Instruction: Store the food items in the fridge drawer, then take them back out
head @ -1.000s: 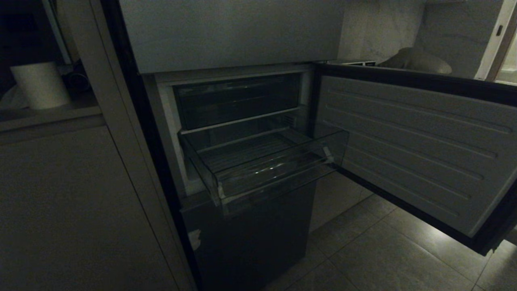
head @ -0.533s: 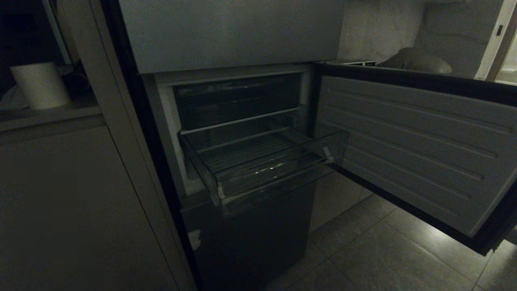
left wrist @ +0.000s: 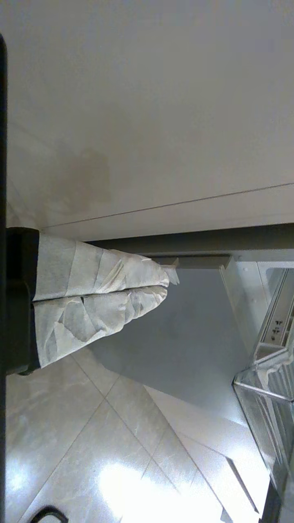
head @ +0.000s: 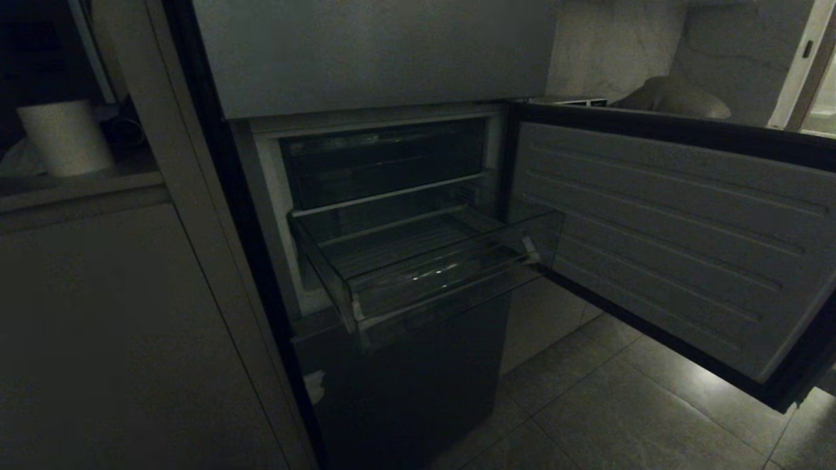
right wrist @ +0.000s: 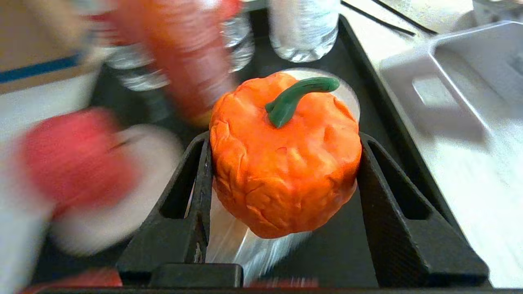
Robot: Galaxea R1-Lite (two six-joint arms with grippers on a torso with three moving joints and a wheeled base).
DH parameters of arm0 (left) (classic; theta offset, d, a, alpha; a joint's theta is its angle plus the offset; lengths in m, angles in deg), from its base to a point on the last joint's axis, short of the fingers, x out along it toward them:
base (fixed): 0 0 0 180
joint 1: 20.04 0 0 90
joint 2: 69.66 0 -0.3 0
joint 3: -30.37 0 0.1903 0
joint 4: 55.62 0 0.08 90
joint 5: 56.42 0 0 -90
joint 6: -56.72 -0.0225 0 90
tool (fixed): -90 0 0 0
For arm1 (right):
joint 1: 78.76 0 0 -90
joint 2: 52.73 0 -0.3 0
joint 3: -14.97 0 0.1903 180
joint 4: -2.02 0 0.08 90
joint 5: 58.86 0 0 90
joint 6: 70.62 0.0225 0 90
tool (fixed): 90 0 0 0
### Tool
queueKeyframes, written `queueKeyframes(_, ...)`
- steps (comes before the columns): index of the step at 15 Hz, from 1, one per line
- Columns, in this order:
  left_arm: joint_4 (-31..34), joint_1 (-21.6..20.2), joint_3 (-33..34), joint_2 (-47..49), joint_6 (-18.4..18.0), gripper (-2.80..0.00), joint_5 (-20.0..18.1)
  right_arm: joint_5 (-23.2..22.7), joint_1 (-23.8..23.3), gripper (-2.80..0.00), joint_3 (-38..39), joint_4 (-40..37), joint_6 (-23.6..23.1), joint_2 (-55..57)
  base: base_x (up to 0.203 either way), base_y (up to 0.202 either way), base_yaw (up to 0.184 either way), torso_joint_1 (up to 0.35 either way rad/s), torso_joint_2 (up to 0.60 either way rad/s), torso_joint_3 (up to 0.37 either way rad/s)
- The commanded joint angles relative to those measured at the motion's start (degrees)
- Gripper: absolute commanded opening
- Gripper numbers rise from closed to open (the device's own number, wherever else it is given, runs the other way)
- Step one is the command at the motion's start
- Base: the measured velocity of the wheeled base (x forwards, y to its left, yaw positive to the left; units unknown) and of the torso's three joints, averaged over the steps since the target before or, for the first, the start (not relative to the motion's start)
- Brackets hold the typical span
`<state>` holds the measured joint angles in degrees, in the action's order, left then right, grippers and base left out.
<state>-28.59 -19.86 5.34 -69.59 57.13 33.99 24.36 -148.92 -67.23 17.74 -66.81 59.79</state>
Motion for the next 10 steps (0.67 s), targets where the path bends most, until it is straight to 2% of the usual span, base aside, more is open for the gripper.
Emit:
queueKeyframes(1,0.0,0.0,0.0,0.0,0.0,-2.80,0.0,-0.8,0.8,-2.80,9.9,0.0,0.6,-16.0,0.000,0.000,0.000,0.000,0.00,0.000)
queueKeyframes(5,0.0,0.0,0.0,0.0,0.0,-2.80,0.0,-3.1,3.5,-2.80,25.8,-0.8,1.2,-37.8,0.000,0.000,0.000,0.000,0.00,0.000)
queueKeyframes(8,0.0,0.0,0.0,0.0,0.0,-2.80,0.0,-8.9,6.6,-2.80,35.1,-5.4,1.4,-53.4,0.000,0.000,0.000,0.000,0.00,0.000)
queueKeyframes(10,0.0,0.0,0.0,0.0,0.0,-2.80,0.0,-11.5,15.2,-2.80,40.0,-8.3,2.0,-58.9,0.000,0.000,0.000,0.000,0.00,0.000)
